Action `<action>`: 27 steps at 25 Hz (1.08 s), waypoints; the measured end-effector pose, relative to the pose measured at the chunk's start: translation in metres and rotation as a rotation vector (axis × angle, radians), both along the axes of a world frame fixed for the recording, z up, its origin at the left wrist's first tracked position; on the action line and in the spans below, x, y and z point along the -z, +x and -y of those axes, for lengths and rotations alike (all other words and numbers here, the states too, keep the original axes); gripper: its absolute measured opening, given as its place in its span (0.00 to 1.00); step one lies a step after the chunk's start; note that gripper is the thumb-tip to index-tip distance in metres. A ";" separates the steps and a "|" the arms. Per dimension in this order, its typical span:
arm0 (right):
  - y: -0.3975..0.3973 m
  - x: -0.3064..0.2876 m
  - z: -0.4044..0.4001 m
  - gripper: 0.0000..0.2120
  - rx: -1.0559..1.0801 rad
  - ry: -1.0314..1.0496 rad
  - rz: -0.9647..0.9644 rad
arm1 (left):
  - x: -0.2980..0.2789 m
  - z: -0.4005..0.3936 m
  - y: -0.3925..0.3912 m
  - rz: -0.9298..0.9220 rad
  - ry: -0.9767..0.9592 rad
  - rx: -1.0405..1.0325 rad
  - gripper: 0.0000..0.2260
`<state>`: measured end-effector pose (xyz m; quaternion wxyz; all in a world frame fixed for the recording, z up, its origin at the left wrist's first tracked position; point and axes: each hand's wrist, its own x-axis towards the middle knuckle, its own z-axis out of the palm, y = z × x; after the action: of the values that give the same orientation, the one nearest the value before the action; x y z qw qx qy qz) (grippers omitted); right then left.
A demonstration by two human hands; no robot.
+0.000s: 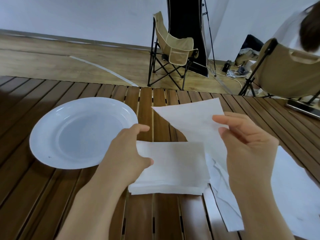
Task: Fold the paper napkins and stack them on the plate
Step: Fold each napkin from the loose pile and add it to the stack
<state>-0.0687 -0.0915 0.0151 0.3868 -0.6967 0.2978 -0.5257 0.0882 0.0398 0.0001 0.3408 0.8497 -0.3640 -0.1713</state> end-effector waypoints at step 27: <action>0.007 -0.002 -0.008 0.32 -0.203 0.408 -0.091 | -0.010 0.008 0.005 0.099 -0.495 -0.114 0.08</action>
<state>-0.0615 -0.0833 0.0175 0.5567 -0.6532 0.3436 -0.3812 0.0935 0.0316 0.0104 0.5294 0.7668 -0.3626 -0.0157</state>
